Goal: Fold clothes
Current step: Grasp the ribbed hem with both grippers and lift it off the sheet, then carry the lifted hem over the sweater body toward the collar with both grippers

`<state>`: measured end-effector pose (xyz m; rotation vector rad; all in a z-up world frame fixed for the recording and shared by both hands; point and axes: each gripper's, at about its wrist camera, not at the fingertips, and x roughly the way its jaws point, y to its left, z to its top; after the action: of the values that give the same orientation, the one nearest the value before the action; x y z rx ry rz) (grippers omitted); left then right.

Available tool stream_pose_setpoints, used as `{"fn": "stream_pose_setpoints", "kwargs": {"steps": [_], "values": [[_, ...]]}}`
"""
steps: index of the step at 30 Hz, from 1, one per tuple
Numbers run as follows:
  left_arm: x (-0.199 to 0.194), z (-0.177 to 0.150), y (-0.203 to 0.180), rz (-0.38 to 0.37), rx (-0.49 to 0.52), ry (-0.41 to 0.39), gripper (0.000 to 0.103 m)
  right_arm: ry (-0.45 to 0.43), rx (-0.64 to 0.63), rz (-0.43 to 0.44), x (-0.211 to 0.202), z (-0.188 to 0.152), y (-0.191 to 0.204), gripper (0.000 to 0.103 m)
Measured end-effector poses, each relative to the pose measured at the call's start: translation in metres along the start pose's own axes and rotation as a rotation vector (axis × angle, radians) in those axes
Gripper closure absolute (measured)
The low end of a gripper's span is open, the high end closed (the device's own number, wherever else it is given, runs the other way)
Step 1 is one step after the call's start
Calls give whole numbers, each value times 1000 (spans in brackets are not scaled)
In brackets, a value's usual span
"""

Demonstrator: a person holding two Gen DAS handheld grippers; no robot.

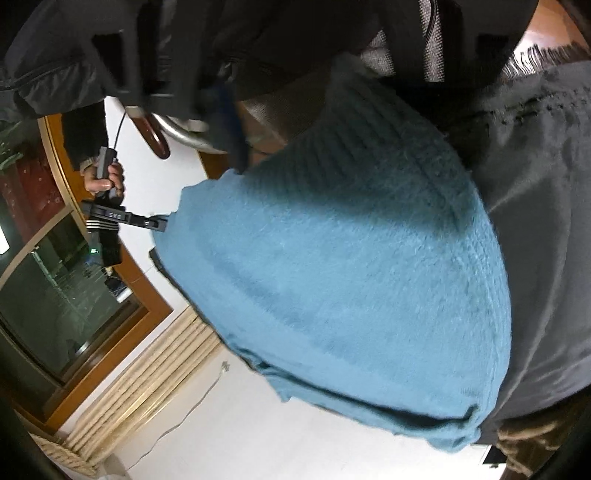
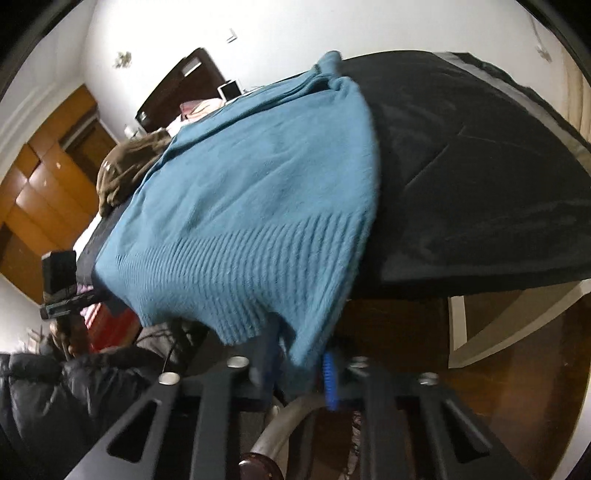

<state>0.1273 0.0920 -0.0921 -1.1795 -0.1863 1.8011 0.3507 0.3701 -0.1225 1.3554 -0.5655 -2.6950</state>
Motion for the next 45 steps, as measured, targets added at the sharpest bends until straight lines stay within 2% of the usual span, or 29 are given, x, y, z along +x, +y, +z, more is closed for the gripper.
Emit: {"fn": "stream_pose_setpoints", "kwargs": {"steps": [1,3,8,11,15,20,27,34,39,45], "values": [[1,-1,0,1,-6,14,84,-12,-8,2,-3,0,3,91],[-1,-3,-3,6,-10,33,88,-51,-21,13,-12,2,7,91],[-22,-5,-21,50,46,17,92,-190,-62,15,-42,15,22,93],[-38,4,-33,54,61,-25,94,-268,-89,50,-57,27,37,93],[-67,23,-45,39,83,-111,94,-317,-119,88,-63,42,50,93],[-98,44,-51,46,111,-223,94,-389,-91,123,-66,63,49,93],[-115,74,-45,64,100,-327,94,-456,-93,51,-70,99,51,93],[-115,102,-42,94,100,-348,94,-483,-124,4,-68,131,59,93],[-114,121,-36,159,85,-353,94,-492,-127,-28,-61,156,61,93],[-93,158,-24,359,38,-309,94,-502,-135,-82,-48,191,69,93]]}}
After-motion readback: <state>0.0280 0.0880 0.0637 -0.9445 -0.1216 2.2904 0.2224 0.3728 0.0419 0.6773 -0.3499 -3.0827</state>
